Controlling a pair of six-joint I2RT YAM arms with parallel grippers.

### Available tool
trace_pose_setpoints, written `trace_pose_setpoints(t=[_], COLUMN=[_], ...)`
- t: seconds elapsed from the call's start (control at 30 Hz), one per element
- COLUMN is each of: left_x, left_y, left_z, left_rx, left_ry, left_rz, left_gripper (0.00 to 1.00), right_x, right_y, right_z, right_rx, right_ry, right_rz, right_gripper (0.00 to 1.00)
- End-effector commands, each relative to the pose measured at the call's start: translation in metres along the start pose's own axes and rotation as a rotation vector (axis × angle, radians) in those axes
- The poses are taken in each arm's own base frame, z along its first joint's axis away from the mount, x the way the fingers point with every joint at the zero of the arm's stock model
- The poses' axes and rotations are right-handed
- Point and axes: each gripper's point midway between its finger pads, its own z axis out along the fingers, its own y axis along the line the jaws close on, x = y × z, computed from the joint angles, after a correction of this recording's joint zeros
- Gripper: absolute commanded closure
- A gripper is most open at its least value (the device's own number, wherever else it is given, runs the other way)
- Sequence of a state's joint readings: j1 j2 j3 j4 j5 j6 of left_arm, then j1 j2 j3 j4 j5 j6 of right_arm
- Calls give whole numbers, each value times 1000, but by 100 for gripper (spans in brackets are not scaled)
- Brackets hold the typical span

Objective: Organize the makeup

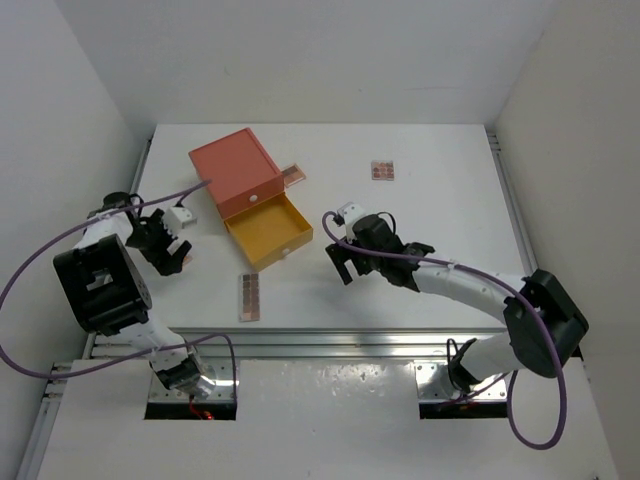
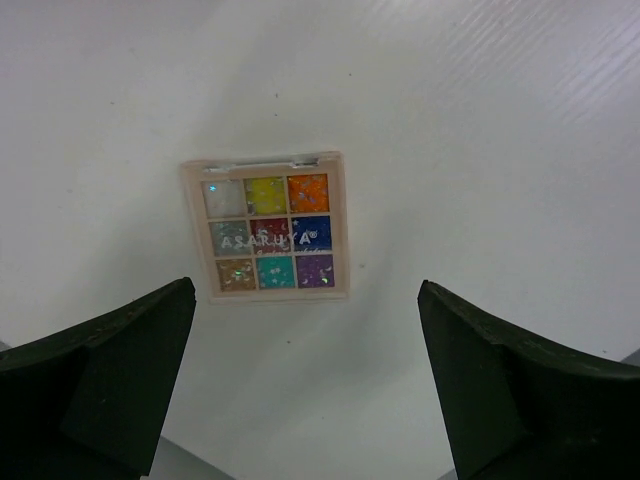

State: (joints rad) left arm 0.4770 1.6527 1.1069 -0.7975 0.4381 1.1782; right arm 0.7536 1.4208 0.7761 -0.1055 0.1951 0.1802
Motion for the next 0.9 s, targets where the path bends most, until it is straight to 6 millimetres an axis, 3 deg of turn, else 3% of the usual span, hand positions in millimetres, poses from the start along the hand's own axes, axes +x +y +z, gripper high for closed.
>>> trace_pose_setpoints(t=[0.0,0.23,0.37,0.6,0.63,0.87], left_x=[-5,15,13,20,24,2], left_y=[32,40,39,13,0,-19], left_z=[-5,25,33,46,49,39], left_rx=[-160,-95,-69,17,68,167], left_ry=[-1,58,52,53,58,-36], left_rz=[93,66,87,83,61,65], left_gripper=[0,0,0,0,0,0], right_x=[-8,-14,-16,-21,-21,-21], right_y=[8,10,11,8,8,3], right_z=[3,11,12,13,14,12], right_rx=[-58,-75,-70,-54,-48,-28], right_ry=[-32,-13,-2,5,7,14], right_rz=[32,72,80,88,85,76], right_gripper=[1,1,1,1,1,1])
